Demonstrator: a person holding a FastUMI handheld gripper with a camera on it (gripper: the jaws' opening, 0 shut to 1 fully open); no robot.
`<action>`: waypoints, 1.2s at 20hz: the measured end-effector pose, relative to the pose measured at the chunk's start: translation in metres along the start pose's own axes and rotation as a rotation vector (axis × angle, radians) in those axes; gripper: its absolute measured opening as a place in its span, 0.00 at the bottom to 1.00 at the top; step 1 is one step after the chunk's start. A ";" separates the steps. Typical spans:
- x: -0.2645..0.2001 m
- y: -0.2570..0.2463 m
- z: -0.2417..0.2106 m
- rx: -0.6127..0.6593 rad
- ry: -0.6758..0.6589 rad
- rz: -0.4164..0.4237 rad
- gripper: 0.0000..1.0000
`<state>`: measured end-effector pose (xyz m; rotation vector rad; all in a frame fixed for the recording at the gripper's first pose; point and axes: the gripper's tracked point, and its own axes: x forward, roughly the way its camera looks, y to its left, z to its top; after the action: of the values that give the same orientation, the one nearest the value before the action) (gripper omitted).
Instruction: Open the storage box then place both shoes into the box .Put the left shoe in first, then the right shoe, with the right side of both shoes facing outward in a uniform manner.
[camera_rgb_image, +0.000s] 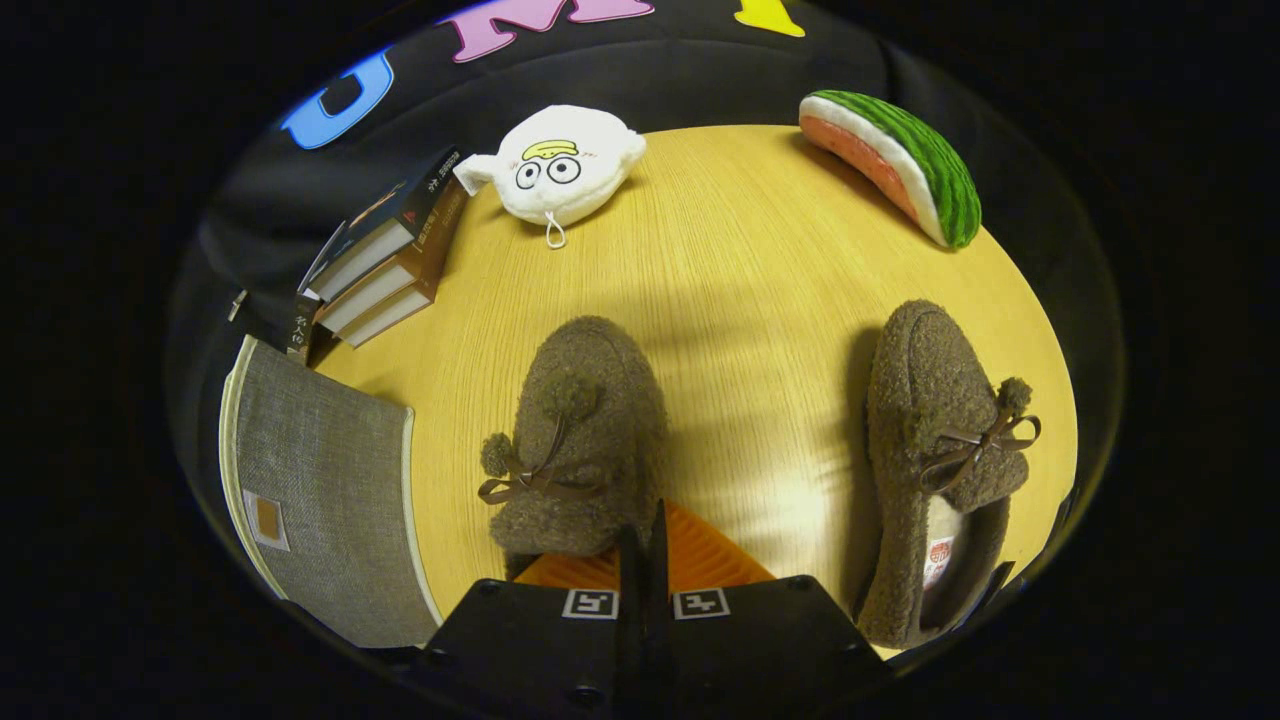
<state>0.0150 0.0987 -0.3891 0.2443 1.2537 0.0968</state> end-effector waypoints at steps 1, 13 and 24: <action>-0.005 0.000 0.003 0.009 -0.009 0.003 0.05; -0.145 0.057 0.048 0.098 -0.117 0.188 0.05; -0.209 0.219 0.055 0.123 -0.108 0.441 0.05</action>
<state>0.0157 0.2613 -0.1272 0.6234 1.0826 0.3812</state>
